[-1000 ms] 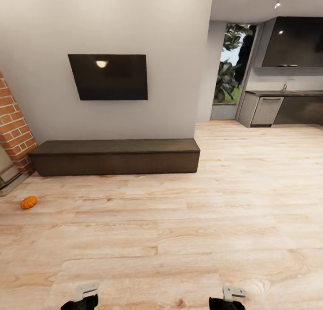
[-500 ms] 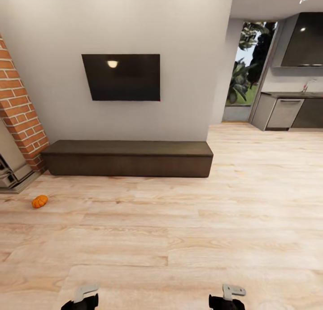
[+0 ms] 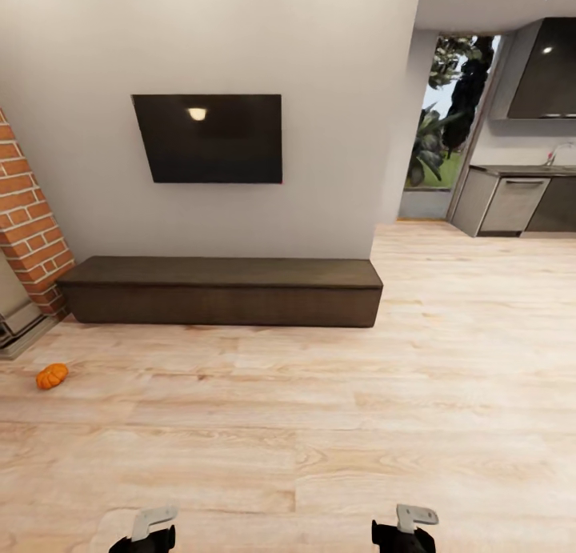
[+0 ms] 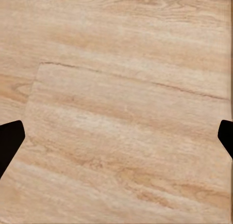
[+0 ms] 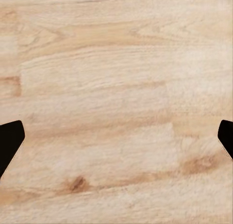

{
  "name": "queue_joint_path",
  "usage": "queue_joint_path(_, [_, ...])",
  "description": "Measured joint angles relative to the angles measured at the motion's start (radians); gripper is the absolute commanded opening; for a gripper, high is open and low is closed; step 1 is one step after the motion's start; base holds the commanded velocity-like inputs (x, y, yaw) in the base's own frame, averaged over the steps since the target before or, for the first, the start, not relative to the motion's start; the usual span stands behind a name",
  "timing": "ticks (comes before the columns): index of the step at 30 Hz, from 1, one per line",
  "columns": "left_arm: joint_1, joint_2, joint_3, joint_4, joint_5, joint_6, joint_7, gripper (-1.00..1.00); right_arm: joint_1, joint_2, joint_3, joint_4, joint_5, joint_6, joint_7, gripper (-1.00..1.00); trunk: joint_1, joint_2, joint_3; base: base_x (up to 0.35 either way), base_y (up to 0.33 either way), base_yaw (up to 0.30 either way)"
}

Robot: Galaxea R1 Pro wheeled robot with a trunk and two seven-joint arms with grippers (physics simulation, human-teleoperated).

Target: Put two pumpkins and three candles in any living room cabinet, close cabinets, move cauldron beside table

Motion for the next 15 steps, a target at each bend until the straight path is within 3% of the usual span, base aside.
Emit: queue_joint_path(15, [0.000,-0.003,-0.001,0.001,-0.001,0.000,-0.001,1.00,0.000,0.000,0.000,-0.001,-0.001,-0.002,-0.007,1.00,0.000,0.000,0.000,0.337,-0.073,0.000])
